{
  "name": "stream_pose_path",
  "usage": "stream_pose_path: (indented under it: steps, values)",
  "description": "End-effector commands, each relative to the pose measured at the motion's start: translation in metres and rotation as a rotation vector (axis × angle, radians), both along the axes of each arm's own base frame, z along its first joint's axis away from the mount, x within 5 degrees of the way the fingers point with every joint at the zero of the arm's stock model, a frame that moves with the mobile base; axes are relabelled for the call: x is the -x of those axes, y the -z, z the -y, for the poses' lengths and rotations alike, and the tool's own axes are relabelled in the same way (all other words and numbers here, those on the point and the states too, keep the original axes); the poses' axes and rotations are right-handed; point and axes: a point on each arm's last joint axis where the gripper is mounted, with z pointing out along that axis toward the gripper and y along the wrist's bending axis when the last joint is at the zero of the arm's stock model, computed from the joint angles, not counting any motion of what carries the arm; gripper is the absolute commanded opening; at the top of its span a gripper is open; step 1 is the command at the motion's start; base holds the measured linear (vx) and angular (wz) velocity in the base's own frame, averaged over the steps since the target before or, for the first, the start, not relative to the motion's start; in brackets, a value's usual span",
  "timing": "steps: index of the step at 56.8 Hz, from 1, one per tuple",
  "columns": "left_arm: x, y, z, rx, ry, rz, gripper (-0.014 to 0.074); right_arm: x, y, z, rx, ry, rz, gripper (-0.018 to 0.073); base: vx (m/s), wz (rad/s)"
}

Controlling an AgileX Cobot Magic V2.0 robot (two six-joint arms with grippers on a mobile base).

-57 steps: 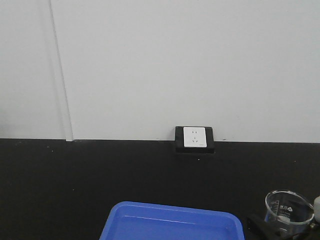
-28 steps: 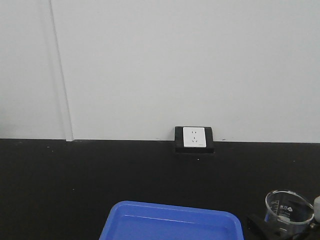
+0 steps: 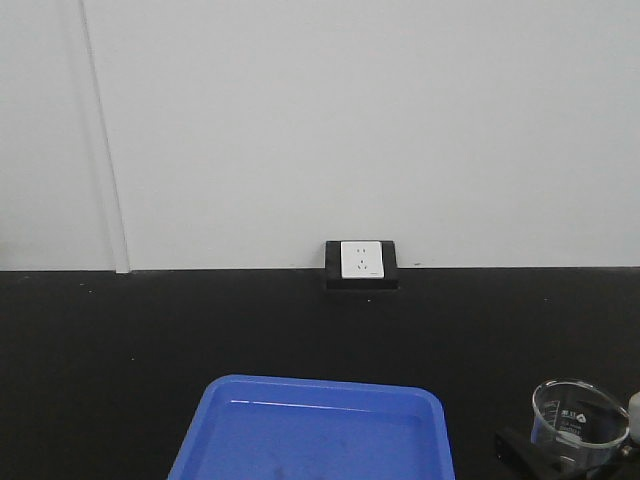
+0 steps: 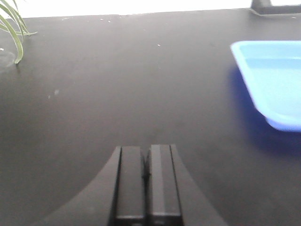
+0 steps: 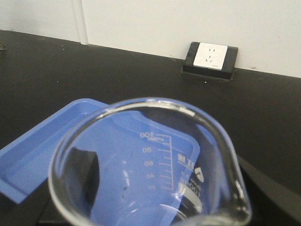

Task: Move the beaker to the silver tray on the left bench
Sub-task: 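Hold the beaker in the right gripper while the base turns and drives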

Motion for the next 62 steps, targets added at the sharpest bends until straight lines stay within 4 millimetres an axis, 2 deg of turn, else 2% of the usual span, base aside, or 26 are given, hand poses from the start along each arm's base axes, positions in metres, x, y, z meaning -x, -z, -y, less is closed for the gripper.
stream_pose_path:
  steps: [1,28,62]
  values:
    - [-0.0015,0.0016,0.0006,0.004,0.008,0.066,0.0001,-0.0020,-0.0114,0.0018,-0.004,0.020,0.039,-0.0006,-0.20,-0.08]
    - [-0.0015,0.0016,0.0006,0.004,0.008,0.066,0.0001,-0.0020,-0.0114,0.0018,-0.004,0.020,0.039,-0.0006,-0.26,0.03]
    - [-0.0015,0.0016,0.0006,0.004,0.008,0.066,0.0001,-0.0021,-0.0114,0.0018,-0.004,0.020,0.039,-0.0006,-0.33,0.43]
